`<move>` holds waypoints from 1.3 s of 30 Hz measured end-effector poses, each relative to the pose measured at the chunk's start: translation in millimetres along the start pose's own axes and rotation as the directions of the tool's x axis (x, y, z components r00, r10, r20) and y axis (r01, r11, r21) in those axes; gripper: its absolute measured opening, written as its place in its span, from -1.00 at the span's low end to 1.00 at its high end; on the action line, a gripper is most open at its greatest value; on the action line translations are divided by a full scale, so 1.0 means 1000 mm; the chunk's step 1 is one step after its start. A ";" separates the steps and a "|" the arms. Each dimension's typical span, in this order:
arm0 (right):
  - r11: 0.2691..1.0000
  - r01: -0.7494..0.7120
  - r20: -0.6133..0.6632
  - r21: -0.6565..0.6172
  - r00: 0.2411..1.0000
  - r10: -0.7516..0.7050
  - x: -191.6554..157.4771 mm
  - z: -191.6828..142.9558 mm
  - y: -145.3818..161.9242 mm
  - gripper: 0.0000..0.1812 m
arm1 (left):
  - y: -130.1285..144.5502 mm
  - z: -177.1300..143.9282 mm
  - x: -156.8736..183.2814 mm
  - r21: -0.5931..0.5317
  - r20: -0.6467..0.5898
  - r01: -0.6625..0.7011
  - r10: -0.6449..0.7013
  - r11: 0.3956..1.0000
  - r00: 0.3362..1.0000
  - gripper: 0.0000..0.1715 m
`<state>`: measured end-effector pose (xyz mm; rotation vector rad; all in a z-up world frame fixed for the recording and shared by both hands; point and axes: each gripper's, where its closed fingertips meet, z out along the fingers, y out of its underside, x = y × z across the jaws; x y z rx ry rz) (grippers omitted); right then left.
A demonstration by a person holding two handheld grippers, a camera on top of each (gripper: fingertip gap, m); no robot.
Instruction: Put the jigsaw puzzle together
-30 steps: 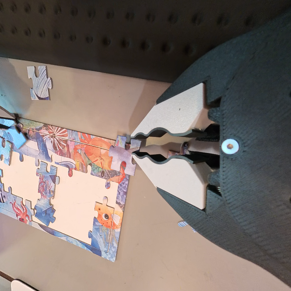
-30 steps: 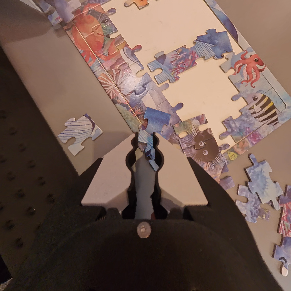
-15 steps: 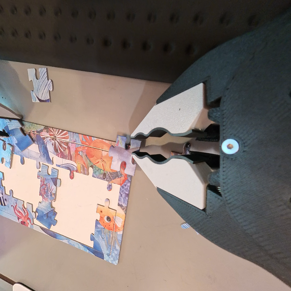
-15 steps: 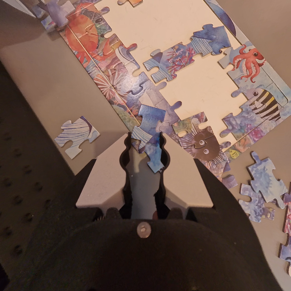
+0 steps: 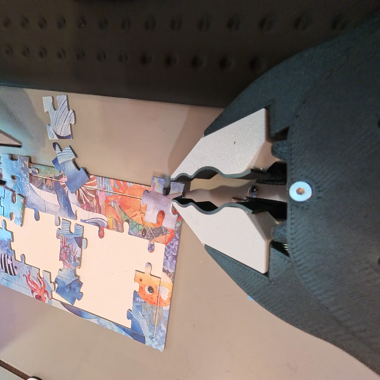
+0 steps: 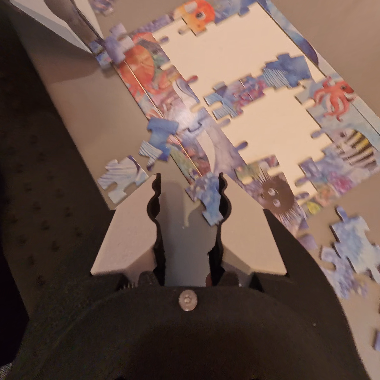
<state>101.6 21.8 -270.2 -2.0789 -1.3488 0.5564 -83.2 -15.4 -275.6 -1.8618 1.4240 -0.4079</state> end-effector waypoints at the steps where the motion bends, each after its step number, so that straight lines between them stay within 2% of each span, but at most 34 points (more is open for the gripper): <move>1: 1.000 -0.008 -0.022 -0.022 1.000 0.007 0.007 -0.005 0.009 -0.39 | 0.000 0.001 0.000 -0.001 -0.001 -0.001 0.001 1.000 1.000 -0.84; 5: 0.996 -0.037 -0.082 -0.077 0.996 0.031 0.024 -0.021 0.036 -0.40 | -0.002 0.003 0.000 0.000 -0.006 -0.010 0.010 1.000 1.000 -0.84; 14: 0.985 -0.117 -0.198 -0.125 0.976 0.090 0.059 -0.056 0.072 -0.39 | -0.005 0.004 0.001 -0.002 -0.010 -0.014 0.014 1.000 1.000 -0.84; 19: 0.976 -0.168 -0.211 -0.138 0.968 0.137 0.065 -0.058 0.086 -0.33 | -0.005 0.005 0.003 -0.007 -0.012 -0.016 0.016 1.000 1.000 -0.84; 22: 0.967 -0.226 -0.197 -0.120 0.960 0.200 0.065 -0.053 0.086 -0.34 | -0.006 0.006 0.003 -0.010 -0.012 -0.018 0.018 1.000 1.000 -0.84; 28: 0.964 -0.247 -0.213 -0.096 0.951 0.223 0.068 -0.053 0.085 -0.54 | -0.004 0.004 0.002 -0.013 -0.005 -0.010 0.010 1.000 1.000 -0.84; 39: 0.966 -0.239 -0.232 -0.095 0.949 0.212 0.069 -0.055 0.086 -0.58 | 0.008 -0.012 0.000 -0.009 0.033 0.046 -0.046 0.999 0.998 -0.84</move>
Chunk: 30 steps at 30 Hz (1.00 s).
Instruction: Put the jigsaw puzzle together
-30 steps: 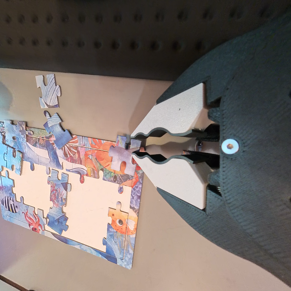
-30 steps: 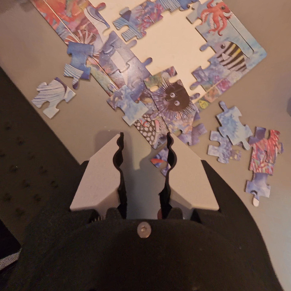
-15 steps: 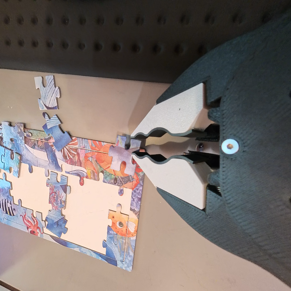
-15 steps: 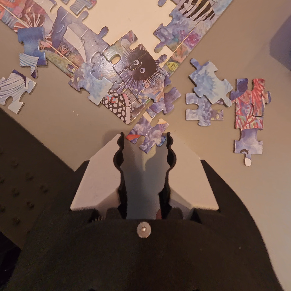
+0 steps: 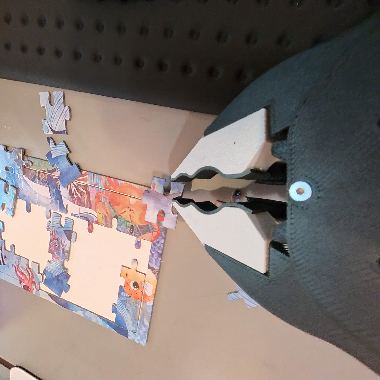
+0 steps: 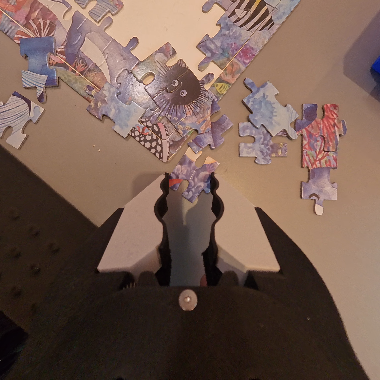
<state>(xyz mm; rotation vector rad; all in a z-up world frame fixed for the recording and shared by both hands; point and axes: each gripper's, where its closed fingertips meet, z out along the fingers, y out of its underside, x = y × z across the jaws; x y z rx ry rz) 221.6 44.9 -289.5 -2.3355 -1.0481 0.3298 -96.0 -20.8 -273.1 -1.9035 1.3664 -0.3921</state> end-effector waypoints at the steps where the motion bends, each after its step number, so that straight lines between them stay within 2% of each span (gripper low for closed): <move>1: 1.000 0.000 -0.005 0.000 1.000 0.000 0.001 -0.001 0.000 -0.59 | 0.001 -0.001 0.000 -0.001 0.001 0.003 -0.003 1.000 1.000 -0.84; 2: 1.000 0.001 -0.009 0.002 1.000 -0.001 0.001 -0.002 0.000 -0.61 | 0.003 -0.003 0.000 -0.003 0.001 0.005 -0.005 1.000 1.000 -0.84; 3: 1.000 0.003 -0.009 0.010 1.000 -0.003 0.001 -0.004 -0.001 -0.79 | 0.004 -0.004 0.001 -0.007 -0.003 0.008 -0.008 1.000 1.000 -0.84; 4: 1.000 0.007 -0.014 0.022 1.000 -0.007 0.001 -0.006 -0.003 -0.86 | 0.006 -0.005 0.003 -0.014 -0.016 0.014 -0.015 1.000 1.000 -0.84; 5: 1.000 0.011 -0.014 0.021 1.000 -0.010 0.001 -0.007 -0.003 -0.86 | 0.008 -0.006 0.006 -0.024 -0.028 0.016 -0.016 1.000 0.999 -0.84; 8: 1.000 0.016 -0.024 -0.010 1.000 -0.016 0.002 -0.007 0.002 -0.81 | 0.013 -0.007 0.009 -0.039 -0.037 0.011 -0.013 0.999 0.999 -0.84; 12: 1.000 -0.029 -0.001 -0.001 1.000 0.029 -0.005 -0.010 0.001 -0.50 | 0.016 -0.009 0.009 -0.041 -0.033 0.018 -0.019 0.999 0.999 -0.84; 16: 0.996 -0.089 0.024 -0.031 0.996 0.090 -0.017 -0.007 0.006 -0.36 | 0.018 -0.011 0.009 -0.042 -0.027 0.026 -0.027 0.999 0.999 -0.84; 21: 0.992 -0.123 -0.022 -0.027 0.992 0.122 -0.019 -0.004 0.006 -0.37 | 0.019 -0.010 0.011 -0.046 -0.030 0.024 -0.025 0.999 0.999 -0.84; 23: 0.995 -0.098 -0.036 -0.031 0.995 0.097 -0.018 -0.004 0.008 -0.48 | 0.019 -0.010 0.011 -0.046 -0.027 0.021 -0.023 0.999 0.999 -0.84; 30: 0.997 -0.036 -0.008 -0.063 0.999 0.036 -0.017 -0.006 0.011 -0.52 | 0.021 -0.012 0.012 -0.046 -0.022 0.027 -0.028 0.999 0.999 -0.84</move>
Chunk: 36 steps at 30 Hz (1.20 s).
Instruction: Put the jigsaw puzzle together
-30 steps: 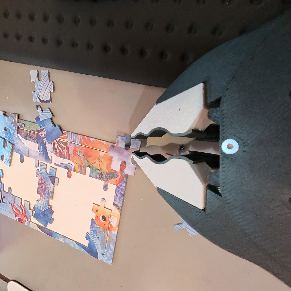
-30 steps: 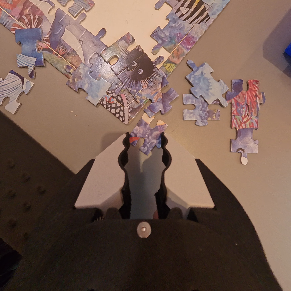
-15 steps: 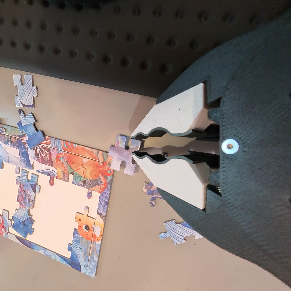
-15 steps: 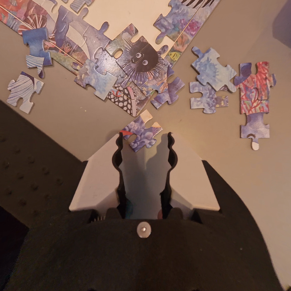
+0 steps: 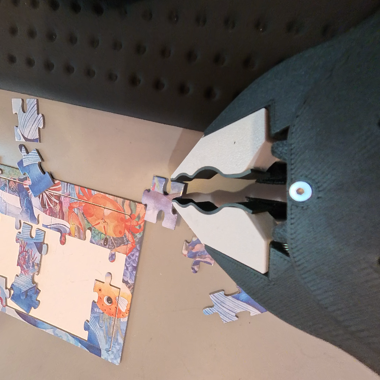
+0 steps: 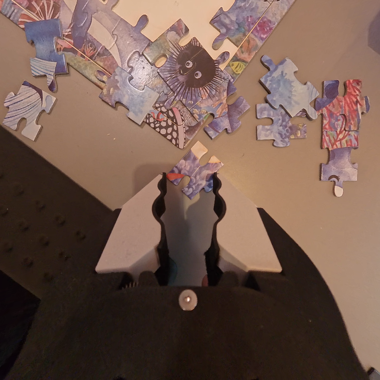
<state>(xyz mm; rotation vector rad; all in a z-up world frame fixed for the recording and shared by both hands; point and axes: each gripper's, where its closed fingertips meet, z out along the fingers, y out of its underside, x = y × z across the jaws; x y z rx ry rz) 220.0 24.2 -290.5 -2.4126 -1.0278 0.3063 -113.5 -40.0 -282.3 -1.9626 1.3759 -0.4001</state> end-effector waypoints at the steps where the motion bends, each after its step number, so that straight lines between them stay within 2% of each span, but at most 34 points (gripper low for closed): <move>1: 1.000 0.005 0.000 0.002 1.000 -0.005 0.000 0.000 0.000 -0.52 | 0.001 0.000 0.000 -0.001 0.000 0.001 -0.001 1.000 1.000 -0.84; 13: 0.998 0.058 -0.010 -0.009 0.998 -0.059 -0.001 -0.005 0.005 -0.53 | 0.006 0.000 0.001 -0.014 0.000 0.009 -0.009 1.000 1.000 -0.84; 21: 0.996 0.082 -0.008 0.024 0.997 -0.082 -0.006 -0.011 -0.005 -0.54 | 0.007 0.000 0.000 -0.011 -0.002 0.033 -0.033 0.999 0.999 -0.82; 22: 0.996 0.084 -0.003 0.027 0.996 -0.084 -0.008 -0.011 -0.007 -0.58 | 0.007 -0.001 0.000 -0.011 0.000 0.036 -0.036 0.999 0.999 -0.82; 23: 0.995 0.091 0.004 0.035 0.996 -0.091 -0.010 -0.012 -0.009 -0.79 | 0.007 -0.001 0.000 -0.012 0.002 0.038 -0.038 0.999 0.999 -0.80; 28: 0.994 0.103 0.012 0.048 0.995 -0.103 -0.013 -0.011 -0.016 -0.76 | 0.011 -0.006 -0.002 -0.023 0.014 0.055 -0.055 0.998 0.998 -0.72; 31: 0.994 0.104 0.017 0.045 0.994 -0.104 -0.012 -0.011 -0.015 -0.66 | 0.016 -0.010 -0.004 -0.033 0.031 0.064 -0.063 0.997 0.998 -0.67; 34: 0.993 0.111 0.031 0.028 0.993 -0.112 -0.010 -0.012 -0.010 -0.52 | 0.018 -0.015 -0.008 -0.032 0.043 0.085 -0.083 0.996 0.996 -0.55; 36: 0.991 0.133 0.068 0.020 0.989 -0.134 -0.012 -0.016 -0.005 -0.50 | 0.017 -0.018 -0.009 -0.023 0.045 0.099 -0.098 0.995 0.994 -0.42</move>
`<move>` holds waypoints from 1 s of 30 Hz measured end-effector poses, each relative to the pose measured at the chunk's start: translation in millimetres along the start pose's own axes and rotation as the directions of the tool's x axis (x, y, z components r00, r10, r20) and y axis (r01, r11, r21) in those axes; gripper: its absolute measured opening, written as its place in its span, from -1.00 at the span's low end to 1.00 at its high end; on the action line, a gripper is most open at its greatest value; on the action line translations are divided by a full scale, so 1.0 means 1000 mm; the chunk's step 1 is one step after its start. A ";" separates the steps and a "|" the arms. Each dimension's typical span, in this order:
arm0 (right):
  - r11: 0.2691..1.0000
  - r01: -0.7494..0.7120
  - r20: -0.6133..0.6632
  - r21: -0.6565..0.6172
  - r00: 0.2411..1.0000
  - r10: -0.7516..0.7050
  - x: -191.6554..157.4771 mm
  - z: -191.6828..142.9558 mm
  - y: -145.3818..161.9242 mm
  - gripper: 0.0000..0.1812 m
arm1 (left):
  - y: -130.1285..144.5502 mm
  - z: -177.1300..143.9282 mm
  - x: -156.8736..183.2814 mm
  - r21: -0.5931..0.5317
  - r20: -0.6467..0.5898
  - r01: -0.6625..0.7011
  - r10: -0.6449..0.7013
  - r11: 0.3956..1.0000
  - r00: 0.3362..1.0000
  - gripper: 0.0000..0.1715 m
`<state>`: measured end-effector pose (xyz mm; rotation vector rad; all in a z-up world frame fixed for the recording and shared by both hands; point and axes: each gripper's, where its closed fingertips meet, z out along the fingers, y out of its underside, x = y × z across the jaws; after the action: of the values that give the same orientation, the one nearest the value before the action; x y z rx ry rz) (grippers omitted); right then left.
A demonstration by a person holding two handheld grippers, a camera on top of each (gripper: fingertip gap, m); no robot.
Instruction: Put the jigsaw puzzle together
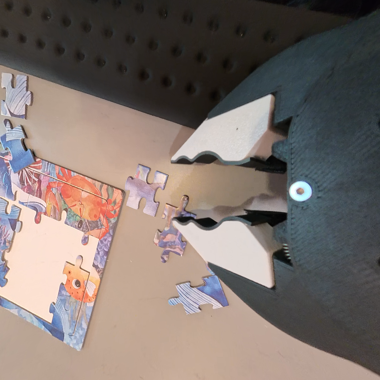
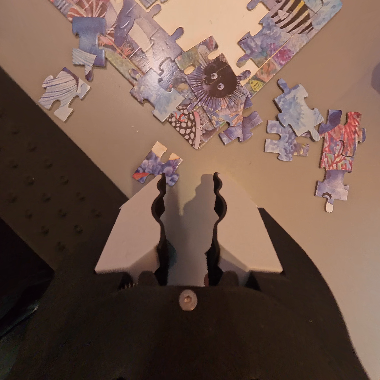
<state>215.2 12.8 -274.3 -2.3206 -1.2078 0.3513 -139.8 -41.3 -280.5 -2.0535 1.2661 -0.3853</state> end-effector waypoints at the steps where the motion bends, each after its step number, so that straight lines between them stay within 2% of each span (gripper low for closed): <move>1: 1.000 0.022 0.022 0.002 1.000 -0.022 -0.002 -0.003 0.001 -0.49 | -0.001 -0.002 0.000 0.007 -0.005 0.010 -0.010 1.000 1.000 -0.38; 7: 0.982 0.187 0.130 -0.036 0.975 -0.181 -0.003 -0.011 0.011 -0.54 | -0.008 -0.007 -0.001 0.028 0.005 0.007 -0.007 1.000 1.000 -0.34; 10: 0.939 0.340 0.190 -0.045 0.926 -0.326 -0.011 -0.007 0.009 -0.62 | -0.011 -0.006 0.004 0.033 -0.002 -0.002 0.002 0.999 1.000 -0.34; 14: 0.879 0.465 0.271 -0.109 0.865 -0.424 -0.017 0.006 0.020 -0.69 | -0.012 -0.007 0.009 0.027 -0.006 -0.010 0.011 1.000 1.000 -0.34; 25: 0.795 0.601 0.371 -0.077 0.757 -0.537 -0.024 0.012 0.014 -0.79 | -0.016 -0.008 0.010 0.019 -0.004 -0.024 0.024 1.000 1.000 -0.36; 30: 0.787 0.612 0.385 -0.075 0.746 -0.543 -0.024 0.014 0.010 -0.85 | -0.014 -0.005 0.011 0.014 -0.007 -0.021 0.021 1.000 1.000 -0.37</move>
<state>202.0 -7.0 -291.4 -1.9265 -2.1534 0.4330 -128.2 -48.6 -267.8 -2.0275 1.2843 -0.3913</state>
